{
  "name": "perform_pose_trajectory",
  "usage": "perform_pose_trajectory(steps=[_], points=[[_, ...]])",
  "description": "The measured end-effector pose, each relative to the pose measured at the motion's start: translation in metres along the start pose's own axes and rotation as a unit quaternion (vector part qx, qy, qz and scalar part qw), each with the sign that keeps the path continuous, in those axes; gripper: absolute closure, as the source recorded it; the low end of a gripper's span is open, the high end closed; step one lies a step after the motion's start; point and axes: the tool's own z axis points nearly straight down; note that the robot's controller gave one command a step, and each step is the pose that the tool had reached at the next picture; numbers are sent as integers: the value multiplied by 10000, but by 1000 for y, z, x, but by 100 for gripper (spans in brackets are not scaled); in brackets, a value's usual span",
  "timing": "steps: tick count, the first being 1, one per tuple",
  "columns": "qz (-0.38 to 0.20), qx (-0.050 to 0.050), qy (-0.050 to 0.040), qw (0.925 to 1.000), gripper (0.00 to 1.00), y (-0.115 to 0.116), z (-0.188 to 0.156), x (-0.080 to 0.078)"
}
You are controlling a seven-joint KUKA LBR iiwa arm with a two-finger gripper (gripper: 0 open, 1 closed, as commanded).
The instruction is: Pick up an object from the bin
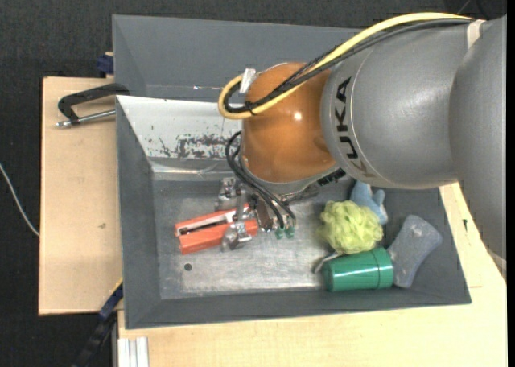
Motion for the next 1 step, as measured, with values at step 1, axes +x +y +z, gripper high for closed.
perform_pose_trajectory(steps=[1], points=[[217,0,6,9998,100,-6,-32,-6]])
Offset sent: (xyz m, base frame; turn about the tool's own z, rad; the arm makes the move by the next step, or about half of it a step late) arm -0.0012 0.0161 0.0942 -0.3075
